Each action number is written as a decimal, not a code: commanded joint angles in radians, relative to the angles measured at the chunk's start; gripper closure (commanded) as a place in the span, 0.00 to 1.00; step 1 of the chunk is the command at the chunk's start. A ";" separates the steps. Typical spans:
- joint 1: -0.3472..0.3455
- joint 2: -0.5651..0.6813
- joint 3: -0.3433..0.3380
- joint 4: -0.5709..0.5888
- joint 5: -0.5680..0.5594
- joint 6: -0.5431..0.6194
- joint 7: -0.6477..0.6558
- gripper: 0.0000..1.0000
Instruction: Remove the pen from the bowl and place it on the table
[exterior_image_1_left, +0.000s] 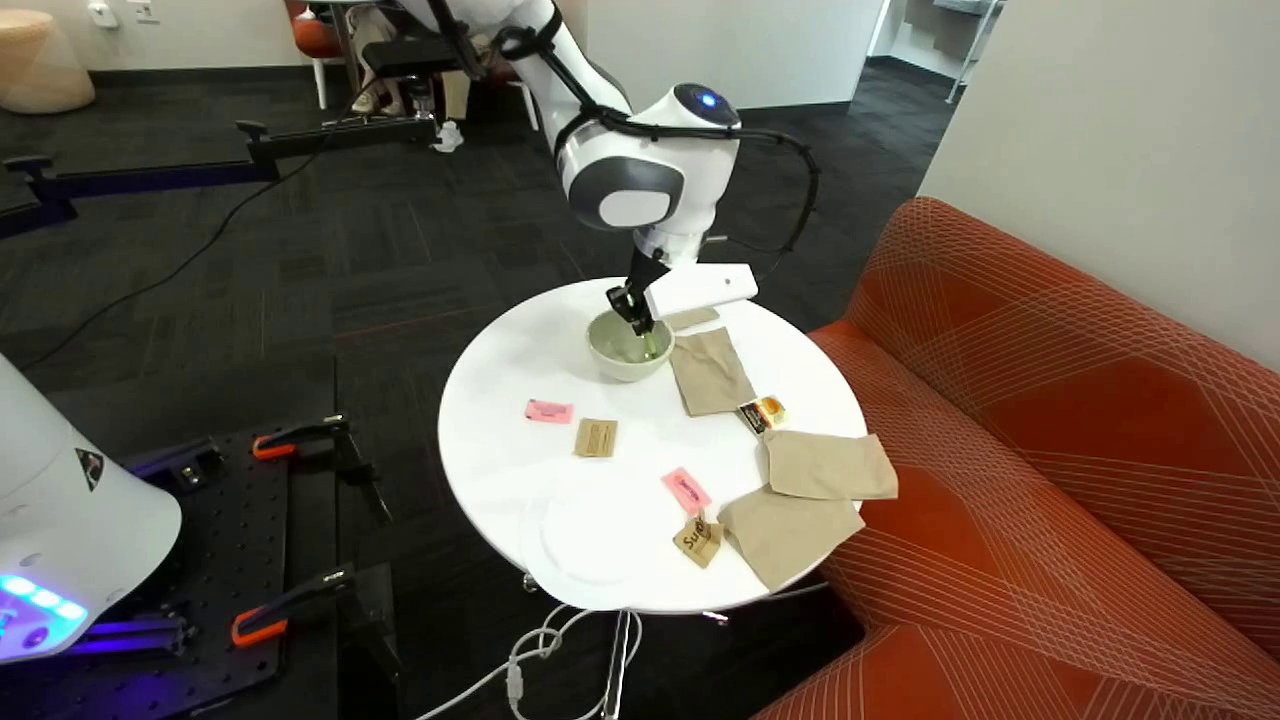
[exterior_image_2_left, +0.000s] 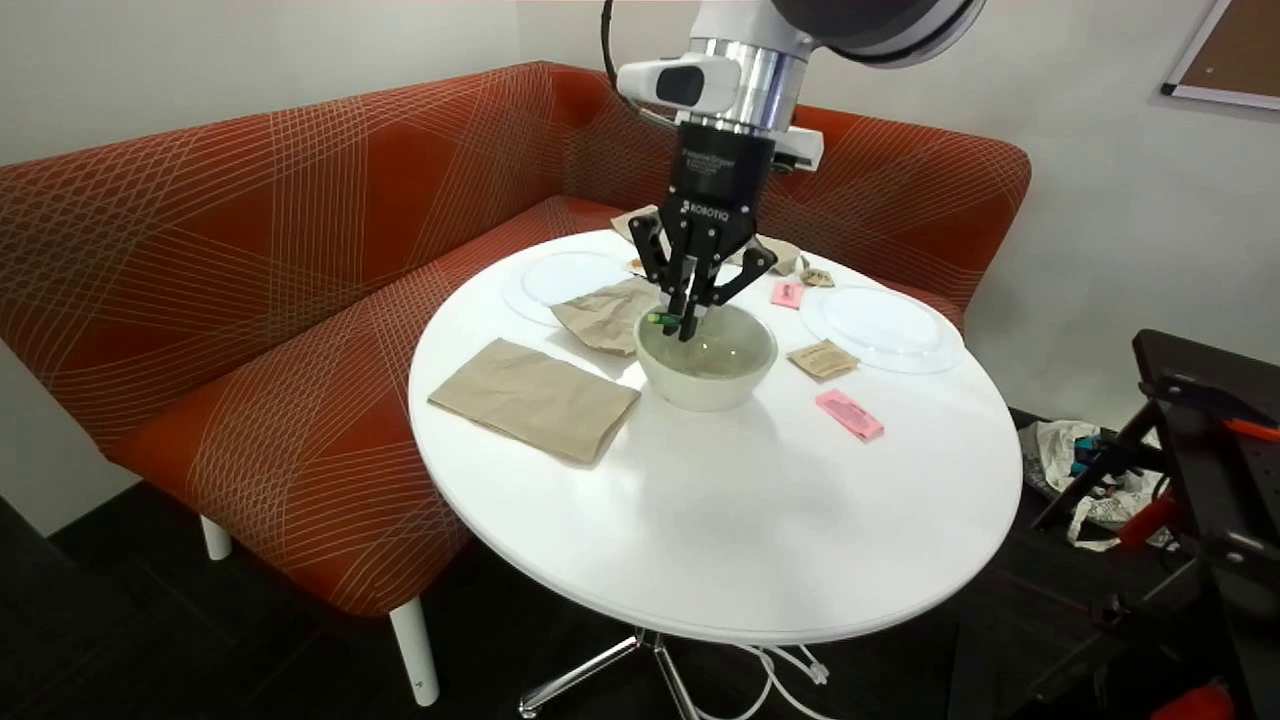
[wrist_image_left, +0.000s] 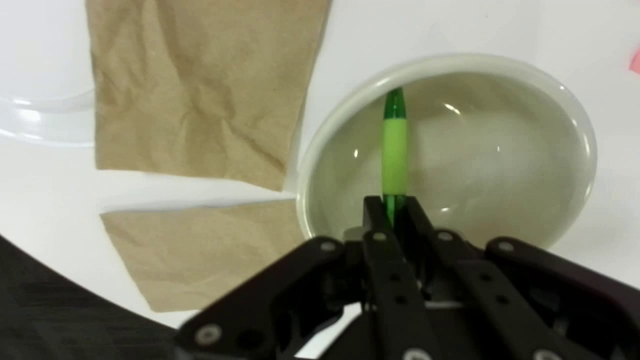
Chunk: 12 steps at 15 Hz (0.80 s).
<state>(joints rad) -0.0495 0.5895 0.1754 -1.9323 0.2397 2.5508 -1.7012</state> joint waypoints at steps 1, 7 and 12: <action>-0.075 -0.139 0.052 -0.128 0.039 0.059 -0.010 0.97; -0.195 -0.292 0.108 -0.278 0.267 0.179 -0.100 0.97; -0.201 -0.292 0.047 -0.329 0.280 0.300 -0.100 0.97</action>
<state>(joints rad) -0.2486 0.3141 0.2427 -2.2114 0.5080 2.7743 -1.7961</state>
